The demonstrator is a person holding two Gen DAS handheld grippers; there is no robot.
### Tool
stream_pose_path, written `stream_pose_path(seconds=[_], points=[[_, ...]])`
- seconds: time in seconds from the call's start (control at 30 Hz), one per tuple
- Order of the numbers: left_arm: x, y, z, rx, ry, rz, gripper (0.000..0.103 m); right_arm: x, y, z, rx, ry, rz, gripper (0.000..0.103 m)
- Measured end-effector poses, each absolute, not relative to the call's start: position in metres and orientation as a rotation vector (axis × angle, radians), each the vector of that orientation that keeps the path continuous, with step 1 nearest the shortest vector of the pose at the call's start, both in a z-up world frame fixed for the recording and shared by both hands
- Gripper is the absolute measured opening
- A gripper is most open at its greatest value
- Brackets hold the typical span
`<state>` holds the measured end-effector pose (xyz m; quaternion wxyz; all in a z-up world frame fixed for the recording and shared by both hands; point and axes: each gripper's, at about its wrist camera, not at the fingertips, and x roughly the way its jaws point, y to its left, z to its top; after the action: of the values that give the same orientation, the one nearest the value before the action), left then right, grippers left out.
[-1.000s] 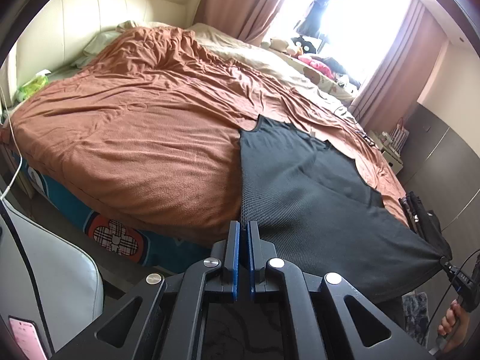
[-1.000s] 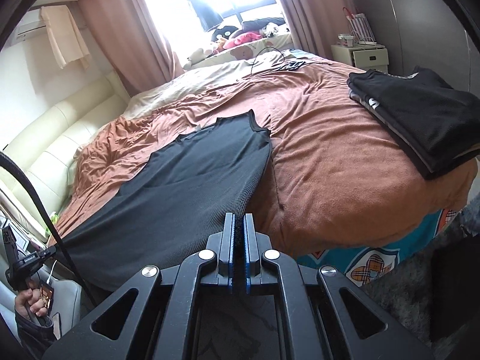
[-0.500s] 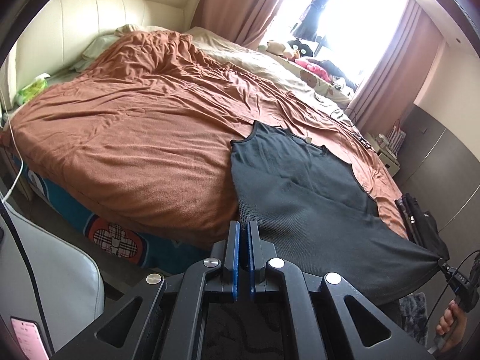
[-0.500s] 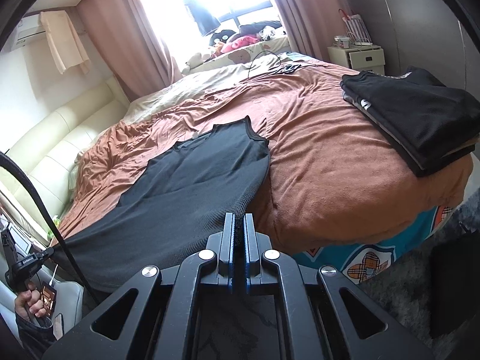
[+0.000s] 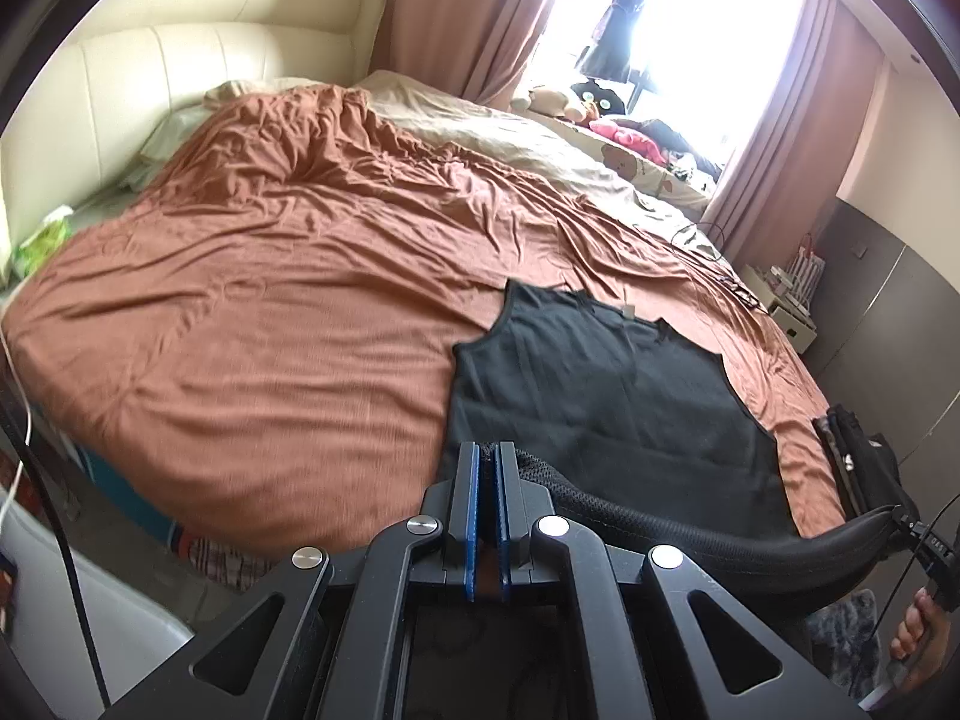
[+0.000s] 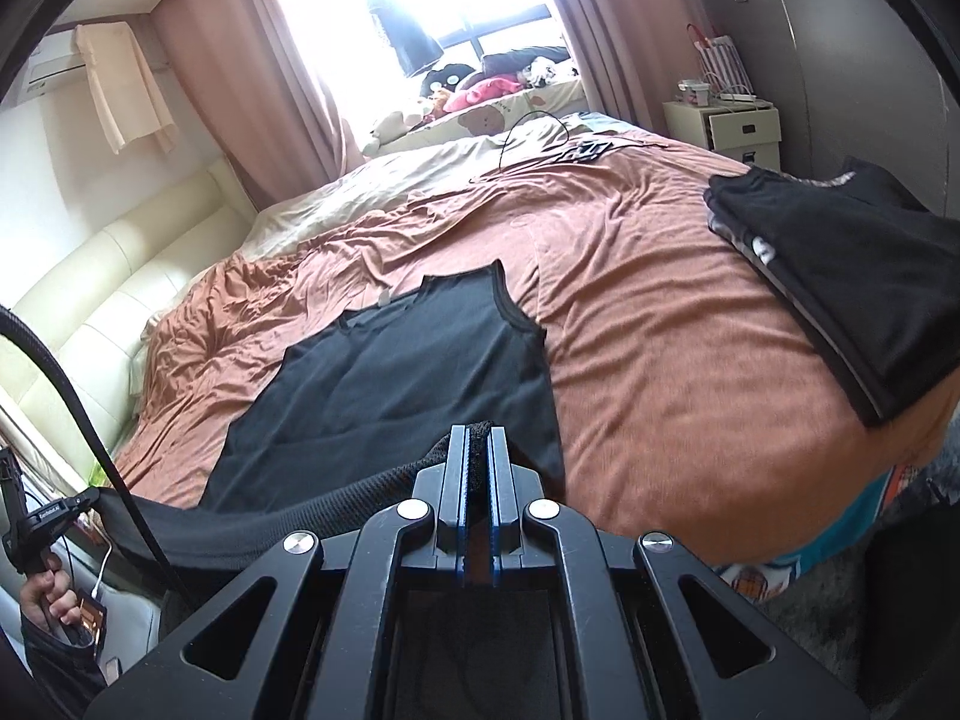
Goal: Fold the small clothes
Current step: 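Lift the hem with both grippers and carry it over toward the collar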
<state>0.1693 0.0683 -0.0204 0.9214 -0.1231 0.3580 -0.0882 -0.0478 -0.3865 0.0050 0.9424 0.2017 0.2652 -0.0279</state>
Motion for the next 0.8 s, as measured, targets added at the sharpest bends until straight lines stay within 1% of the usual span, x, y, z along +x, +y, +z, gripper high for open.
stream_pose_path(seconds=[0.37, 0.8], points=[[0.247, 0.051, -0.016, -0.218, 0.761, -0.164, 0.005, 0.032, -0.397, 0.008, 0.396, 0.566, -0.07, 0.001], [0.34, 0.028, -0.032, -0.18, 0.831, -0.139, 0.005, 0.133, -0.414, 0.004, 0.392, 0.633, -0.084, 0.001]])
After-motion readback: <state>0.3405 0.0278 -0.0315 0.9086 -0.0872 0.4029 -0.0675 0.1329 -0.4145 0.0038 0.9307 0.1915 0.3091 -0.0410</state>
